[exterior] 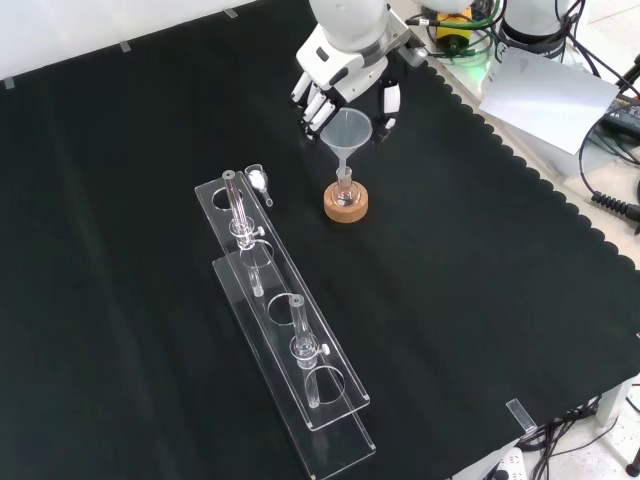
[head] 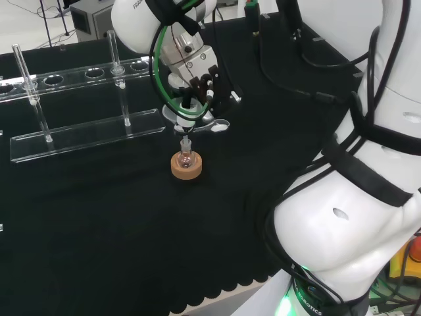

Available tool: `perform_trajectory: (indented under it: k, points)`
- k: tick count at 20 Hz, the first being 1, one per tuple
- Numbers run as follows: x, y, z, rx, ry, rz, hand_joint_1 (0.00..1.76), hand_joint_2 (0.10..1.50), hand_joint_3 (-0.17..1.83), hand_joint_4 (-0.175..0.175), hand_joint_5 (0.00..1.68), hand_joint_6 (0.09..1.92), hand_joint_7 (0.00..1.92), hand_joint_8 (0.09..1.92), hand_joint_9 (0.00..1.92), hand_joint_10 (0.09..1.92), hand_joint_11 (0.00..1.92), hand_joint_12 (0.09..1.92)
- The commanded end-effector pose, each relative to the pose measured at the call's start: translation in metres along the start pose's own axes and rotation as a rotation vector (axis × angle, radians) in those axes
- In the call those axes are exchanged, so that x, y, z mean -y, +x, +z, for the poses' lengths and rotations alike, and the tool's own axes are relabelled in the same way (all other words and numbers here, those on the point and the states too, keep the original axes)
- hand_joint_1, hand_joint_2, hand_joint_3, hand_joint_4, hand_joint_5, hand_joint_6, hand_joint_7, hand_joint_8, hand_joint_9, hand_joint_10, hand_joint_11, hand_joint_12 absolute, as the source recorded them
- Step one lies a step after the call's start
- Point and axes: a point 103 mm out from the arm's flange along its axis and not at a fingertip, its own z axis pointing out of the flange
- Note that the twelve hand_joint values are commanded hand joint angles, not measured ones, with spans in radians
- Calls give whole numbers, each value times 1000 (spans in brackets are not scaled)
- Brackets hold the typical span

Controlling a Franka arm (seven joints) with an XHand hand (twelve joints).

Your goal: Place the funnel on the round-bottom flask.

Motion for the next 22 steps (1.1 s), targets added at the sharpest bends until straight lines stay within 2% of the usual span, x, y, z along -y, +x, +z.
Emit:
perform_trajectory:
  k: [1,22]
  points:
    - [-5,1,3,2,5,-5,896,711,723,-32,683,921,674,792,960,576,551,1258]
    - [-11,-2,16,-11,27,-4,896,715,722,-32,684,921,669,793,946,580,550,1259]
